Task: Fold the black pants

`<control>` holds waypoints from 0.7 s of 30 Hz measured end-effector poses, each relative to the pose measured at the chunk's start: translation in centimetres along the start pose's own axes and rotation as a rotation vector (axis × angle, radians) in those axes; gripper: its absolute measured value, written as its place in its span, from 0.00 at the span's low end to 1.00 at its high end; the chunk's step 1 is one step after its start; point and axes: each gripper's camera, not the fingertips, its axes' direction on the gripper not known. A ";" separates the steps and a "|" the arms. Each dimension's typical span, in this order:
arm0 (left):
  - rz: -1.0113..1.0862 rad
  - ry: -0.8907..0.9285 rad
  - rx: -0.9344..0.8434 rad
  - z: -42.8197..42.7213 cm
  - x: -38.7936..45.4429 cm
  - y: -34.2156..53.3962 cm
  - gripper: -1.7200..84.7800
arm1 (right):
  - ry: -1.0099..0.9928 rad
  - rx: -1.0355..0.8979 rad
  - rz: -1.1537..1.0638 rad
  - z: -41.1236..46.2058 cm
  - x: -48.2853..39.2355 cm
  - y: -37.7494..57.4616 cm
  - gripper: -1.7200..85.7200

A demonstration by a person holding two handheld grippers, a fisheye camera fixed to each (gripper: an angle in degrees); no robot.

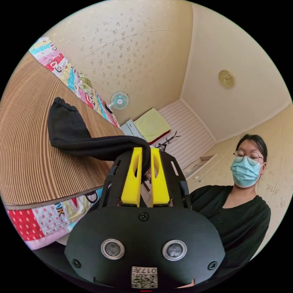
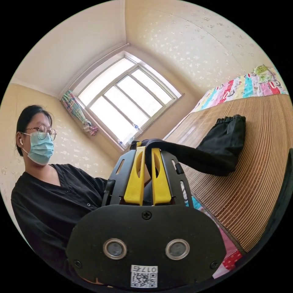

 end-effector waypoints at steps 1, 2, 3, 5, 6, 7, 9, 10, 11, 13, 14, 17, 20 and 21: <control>0.027 0.016 0.009 0.3 1.4 -0.5 0.08 | -0.008 0.009 -0.032 -0.2 -1.6 -0.5 0.04; 0.041 0.024 0.013 0.5 2.2 -0.8 0.08 | -0.012 0.014 -0.050 -0.3 -2.4 -0.8 0.04; 0.069 0.037 0.021 0.9 3.8 -1.5 0.08 | -0.015 0.020 -0.087 -0.6 -4.2 -1.5 0.04; 0.113 0.047 0.031 1.4 6.4 -2.6 0.08 | -0.010 0.023 -0.151 -0.9 -7.2 -2.7 0.04; 0.150 0.049 0.034 1.8 8.4 -3.5 0.08 | 0.001 0.027 -0.196 -1.1 -9.3 -3.6 0.04; 0.193 0.053 0.039 2.1 10.7 -4.4 0.08 | 0.008 0.030 -0.246 -1.3 -11.6 -4.4 0.04; 0.265 0.071 0.050 2.6 14.3 -5.7 0.08 | 0.013 0.041 -0.331 -1.8 -15.3 -5.5 0.04; 0.319 0.091 0.058 3.0 16.9 -6.6 0.08 | 0.011 0.051 -0.394 -2.1 -17.9 -6.1 0.04; 0.345 0.102 0.062 3.1 18.3 -7.0 0.08 | 0.010 0.056 -0.425 -2.3 -19.2 -6.4 0.04; 0.412 0.133 0.076 3.8 23.1 -8.6 0.08 | 0.017 0.071 -0.526 -2.8 -24.1 -7.4 0.04; 0.420 0.139 0.075 4.1 24.2 -9.1 0.08 | 0.025 0.074 -0.549 -2.9 -25.3 -7.6 0.04; 0.492 0.131 0.074 5.1 29.4 -11.0 0.08 | 0.099 0.095 -0.653 -3.1 -30.5 -8.1 0.04; 0.570 0.081 0.091 6.1 33.3 -12.5 0.08 | 0.152 0.124 -0.734 -2.8 -33.5 -8.5 0.04; 0.574 0.074 0.104 6.5 34.0 -13.1 0.08 | 0.164 0.136 -0.731 -2.5 -33.9 -9.0 0.04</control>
